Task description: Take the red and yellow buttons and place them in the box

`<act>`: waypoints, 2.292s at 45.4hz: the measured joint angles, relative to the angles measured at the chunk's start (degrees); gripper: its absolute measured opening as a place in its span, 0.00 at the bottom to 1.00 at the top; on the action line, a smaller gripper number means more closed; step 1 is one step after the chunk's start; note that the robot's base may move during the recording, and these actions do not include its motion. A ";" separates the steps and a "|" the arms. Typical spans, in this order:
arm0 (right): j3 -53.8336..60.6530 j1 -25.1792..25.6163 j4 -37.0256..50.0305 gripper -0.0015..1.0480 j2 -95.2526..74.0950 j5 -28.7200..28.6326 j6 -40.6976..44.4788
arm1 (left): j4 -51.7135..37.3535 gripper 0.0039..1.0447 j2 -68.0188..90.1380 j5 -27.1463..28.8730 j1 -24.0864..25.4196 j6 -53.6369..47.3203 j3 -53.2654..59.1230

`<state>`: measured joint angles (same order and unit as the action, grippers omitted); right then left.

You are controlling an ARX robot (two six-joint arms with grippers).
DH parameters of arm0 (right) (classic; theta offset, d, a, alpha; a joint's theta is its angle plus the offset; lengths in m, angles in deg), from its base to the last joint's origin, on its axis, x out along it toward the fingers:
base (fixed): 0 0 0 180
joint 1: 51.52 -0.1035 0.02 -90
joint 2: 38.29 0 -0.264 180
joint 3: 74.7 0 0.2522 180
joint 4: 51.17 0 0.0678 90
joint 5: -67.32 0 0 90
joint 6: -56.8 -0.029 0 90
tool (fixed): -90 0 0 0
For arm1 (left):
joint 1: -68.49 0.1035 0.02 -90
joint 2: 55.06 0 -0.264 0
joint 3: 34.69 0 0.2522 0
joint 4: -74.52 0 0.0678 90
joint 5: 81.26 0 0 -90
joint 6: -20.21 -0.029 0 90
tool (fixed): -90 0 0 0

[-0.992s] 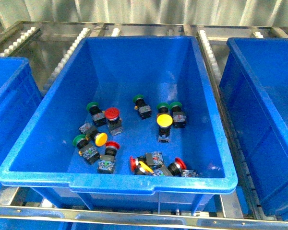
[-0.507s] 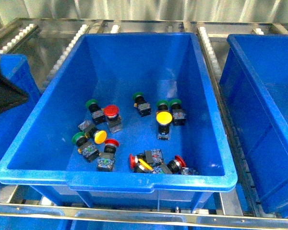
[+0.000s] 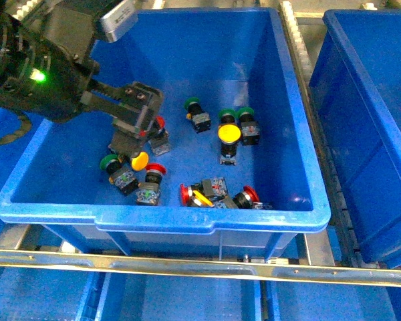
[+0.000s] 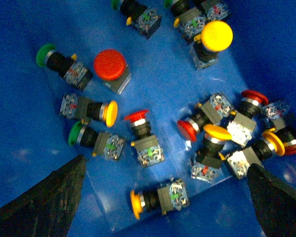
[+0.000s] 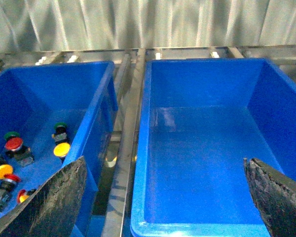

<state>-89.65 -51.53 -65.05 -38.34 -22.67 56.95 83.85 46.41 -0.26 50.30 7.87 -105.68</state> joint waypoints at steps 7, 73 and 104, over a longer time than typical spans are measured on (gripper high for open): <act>0.00 0.00 0.00 0.93 0.00 0.00 0.00 | -1.31 0.92 5.73 -0.09 -1.88 -0.44 -4.79; 0.00 0.00 0.00 0.93 0.00 0.00 0.00 | 0.83 0.92 36.57 -8.83 -4.90 -8.90 -34.95; 0.00 0.00 0.00 0.93 0.00 0.00 0.00 | 4.46 0.92 44.89 -10.14 -6.49 -8.96 -47.06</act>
<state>-89.65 -51.53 -65.05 -38.34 -22.67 56.95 88.31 91.30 -10.40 43.80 -1.09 -152.74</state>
